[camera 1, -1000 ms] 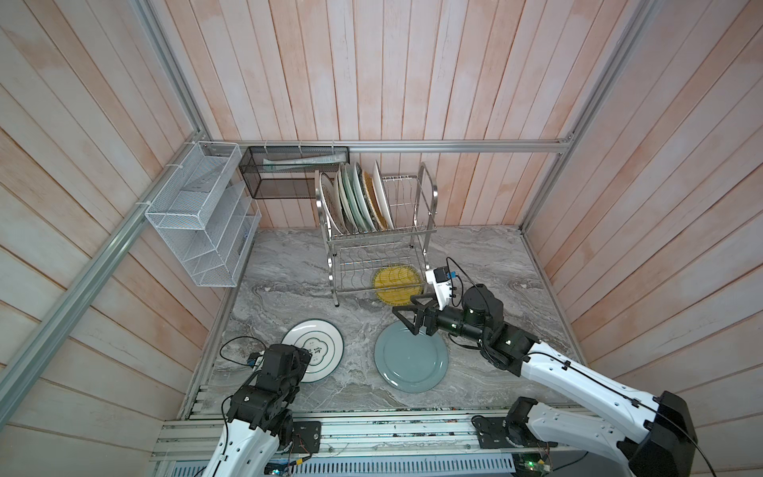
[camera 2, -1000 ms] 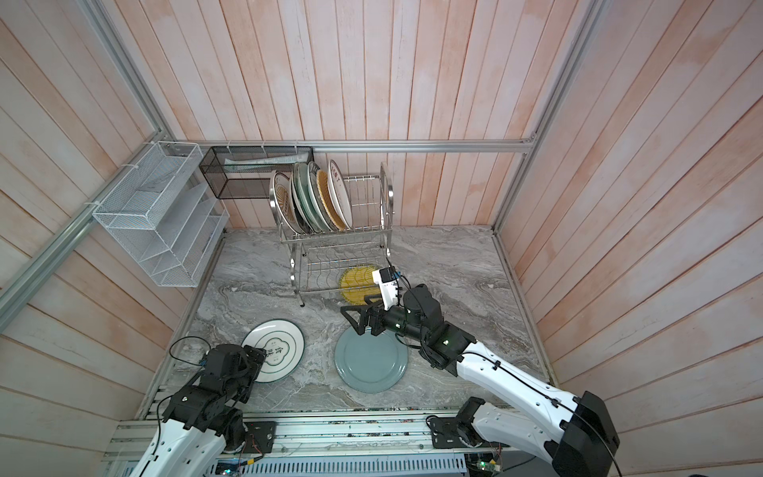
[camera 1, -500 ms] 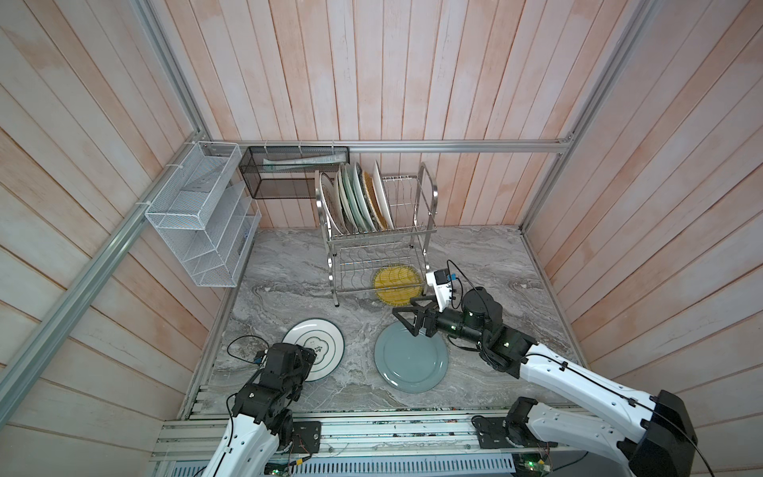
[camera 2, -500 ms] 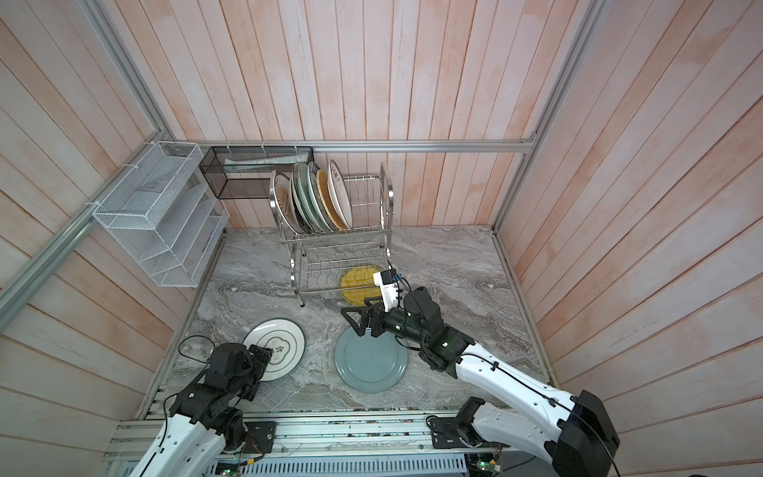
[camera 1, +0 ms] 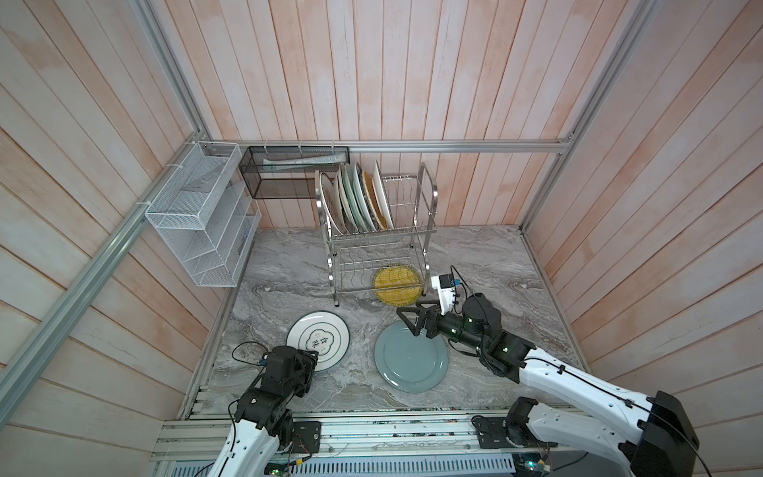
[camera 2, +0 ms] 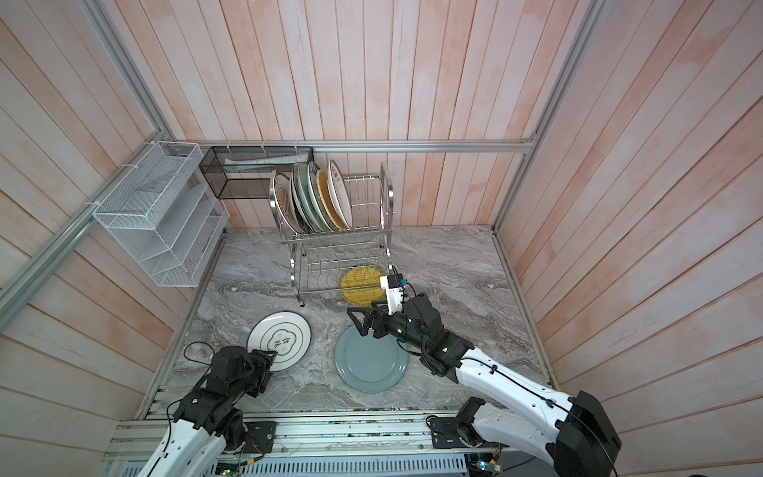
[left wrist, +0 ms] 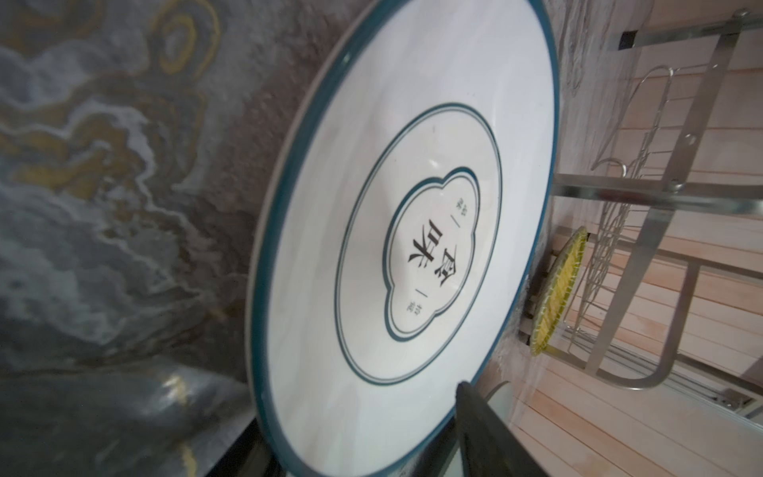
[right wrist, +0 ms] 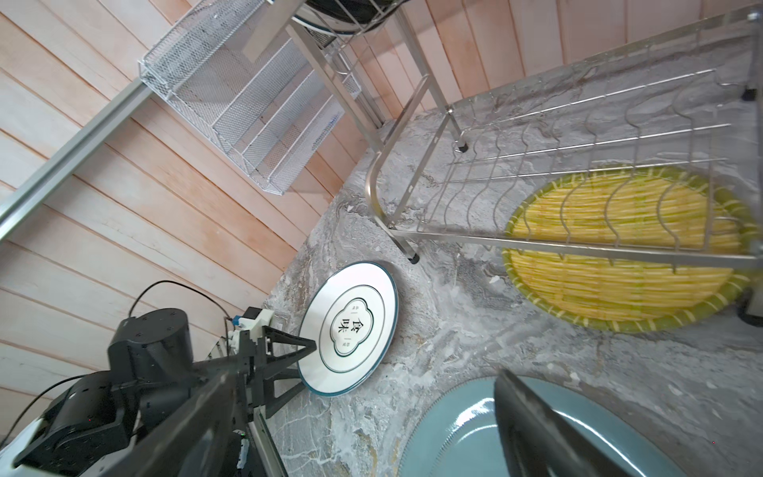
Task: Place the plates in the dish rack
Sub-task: 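Lower the left gripper to the white teal-rimmed plate rim while the right gripper hovers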
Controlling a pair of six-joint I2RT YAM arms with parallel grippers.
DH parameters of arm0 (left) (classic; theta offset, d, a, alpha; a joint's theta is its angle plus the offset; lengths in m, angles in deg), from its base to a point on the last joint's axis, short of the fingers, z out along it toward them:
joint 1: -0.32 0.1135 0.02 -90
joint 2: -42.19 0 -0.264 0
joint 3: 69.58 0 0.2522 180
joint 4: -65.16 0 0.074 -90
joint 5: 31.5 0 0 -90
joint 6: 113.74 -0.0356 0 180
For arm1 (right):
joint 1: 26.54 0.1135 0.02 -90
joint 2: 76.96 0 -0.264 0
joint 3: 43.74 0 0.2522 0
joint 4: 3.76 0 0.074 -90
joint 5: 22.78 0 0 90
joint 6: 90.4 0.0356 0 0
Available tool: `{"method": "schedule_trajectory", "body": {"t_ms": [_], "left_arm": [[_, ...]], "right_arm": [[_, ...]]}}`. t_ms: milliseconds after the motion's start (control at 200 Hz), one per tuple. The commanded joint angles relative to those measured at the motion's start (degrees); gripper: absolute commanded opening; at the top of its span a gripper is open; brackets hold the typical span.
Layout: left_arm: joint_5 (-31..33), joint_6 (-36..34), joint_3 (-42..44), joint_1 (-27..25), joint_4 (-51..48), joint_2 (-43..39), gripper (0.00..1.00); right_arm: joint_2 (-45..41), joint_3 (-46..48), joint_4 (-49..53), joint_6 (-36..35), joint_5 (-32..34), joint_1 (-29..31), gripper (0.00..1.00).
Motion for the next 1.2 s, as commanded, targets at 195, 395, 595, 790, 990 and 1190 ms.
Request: {"method": "schedule_trajectory", "body": {"t_ms": [195,395,595,790,990,1190], "left_arm": [[-0.6,6.2,4.7,0.1,-2.0,-0.3,0.54],[-0.1,7.7,5.4,0.1,-0.9,1.7,0.52],[0.1,7.7,5.4,0.1,1.5,4.9,0.52],[-0.6,8.1,7.3,0.1,7.4,10.1,0.51],[-0.4,9.0,7.7,0.1,9.3,13.1,0.34],[0.2,11.1,7.7,0.0,8.6,12.7,0.15]], "right_arm": [[-1.7,3.5,-4.6,1.7,5.5,0.1,0.98],[0.4,3.5,-6.4,3.3,0.8,-0.1,0.98],[-0.1,3.9,-6.1,4.3,1.6,-0.2,0.98],[-1.3,4.0,-5.3,4.5,2.5,-0.5,0.98],[-1.8,4.0,-4.9,4.7,3.1,-0.6,0.98],[-2.8,3.8,-4.3,4.8,3.7,-0.7,0.98]]}}
